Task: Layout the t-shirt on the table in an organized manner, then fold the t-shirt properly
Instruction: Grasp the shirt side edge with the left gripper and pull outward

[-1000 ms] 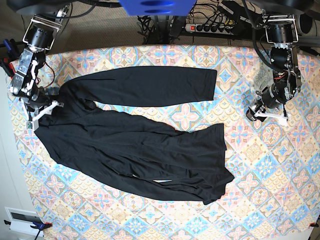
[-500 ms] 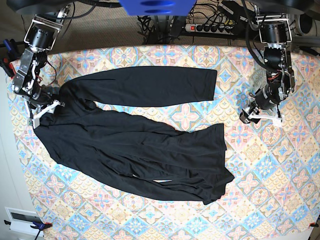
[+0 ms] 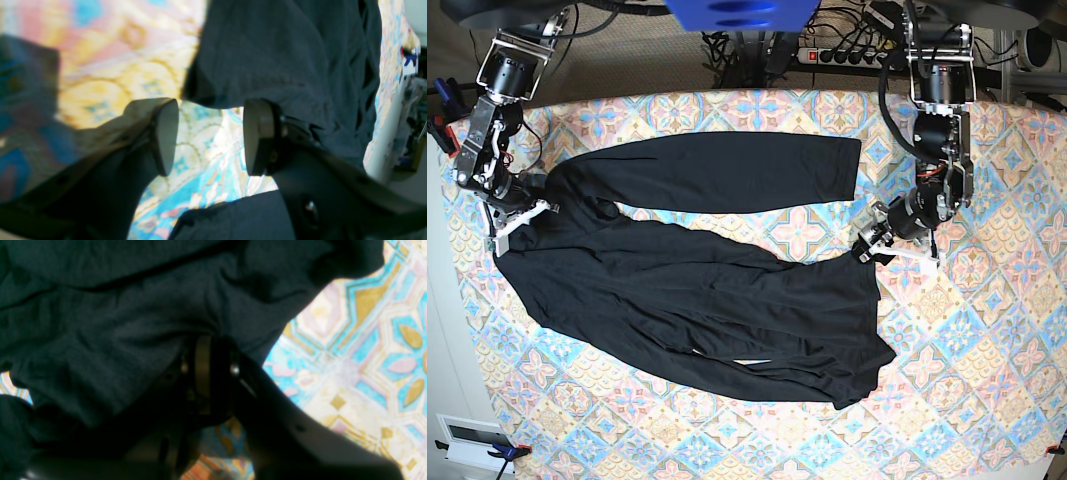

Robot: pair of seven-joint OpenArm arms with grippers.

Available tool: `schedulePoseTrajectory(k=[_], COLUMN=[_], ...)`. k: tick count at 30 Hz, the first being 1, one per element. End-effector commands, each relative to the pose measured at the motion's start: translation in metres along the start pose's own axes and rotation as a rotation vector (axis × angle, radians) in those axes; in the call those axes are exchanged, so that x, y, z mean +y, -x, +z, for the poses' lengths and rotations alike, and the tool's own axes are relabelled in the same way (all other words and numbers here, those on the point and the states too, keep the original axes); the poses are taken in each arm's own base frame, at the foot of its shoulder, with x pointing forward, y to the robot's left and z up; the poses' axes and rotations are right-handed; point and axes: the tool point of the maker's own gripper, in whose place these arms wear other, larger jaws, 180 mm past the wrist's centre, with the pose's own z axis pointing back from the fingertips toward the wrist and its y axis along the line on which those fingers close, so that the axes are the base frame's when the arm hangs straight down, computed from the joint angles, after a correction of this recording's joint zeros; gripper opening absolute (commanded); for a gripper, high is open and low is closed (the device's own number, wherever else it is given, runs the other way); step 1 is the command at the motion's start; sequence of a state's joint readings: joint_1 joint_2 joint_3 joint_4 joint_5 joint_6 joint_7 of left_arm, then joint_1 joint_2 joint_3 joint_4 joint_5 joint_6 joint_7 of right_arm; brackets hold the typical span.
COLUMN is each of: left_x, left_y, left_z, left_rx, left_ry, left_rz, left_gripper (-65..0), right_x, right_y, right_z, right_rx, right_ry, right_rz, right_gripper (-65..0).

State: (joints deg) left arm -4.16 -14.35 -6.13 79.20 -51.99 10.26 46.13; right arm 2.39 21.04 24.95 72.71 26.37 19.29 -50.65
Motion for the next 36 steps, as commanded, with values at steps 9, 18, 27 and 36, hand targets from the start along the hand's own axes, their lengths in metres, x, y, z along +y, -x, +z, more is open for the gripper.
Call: schedulePoseTrajectory(k=[9, 18, 27, 36], left_x=[-0.001, -0.003, -0.01, -0.01], left_y=[-0.005, -0.008, -0.034, -0.105], left_z=[-0.022, -0.037, -0.03, 0.036], left_rx=[0.015, 0.0, -0.056, -0.231], left_ry=[-0.039, -0.05, -0.027, -0.011], left_rz=[0.011, 0.04, 0.046, -0.108], left_gripper=[-34.2, -38.3, -64.4, -65.0], right_x=[-0.004, -0.004, -0.004, -0.004], right_y=[-0.017, -0.018, -0.018, -0.014], right_z=[0.007, 0.007, 0.007, 0.007], right_rx=[-0.04, -0.042, -0.042, -0.029], right_ry=[0.008, 0.008, 0.009, 0.009], right_rz=[0.018, 0.018, 0.017, 0.019], right_gripper=[-58.1, -58.2, -58.4, -58.1])
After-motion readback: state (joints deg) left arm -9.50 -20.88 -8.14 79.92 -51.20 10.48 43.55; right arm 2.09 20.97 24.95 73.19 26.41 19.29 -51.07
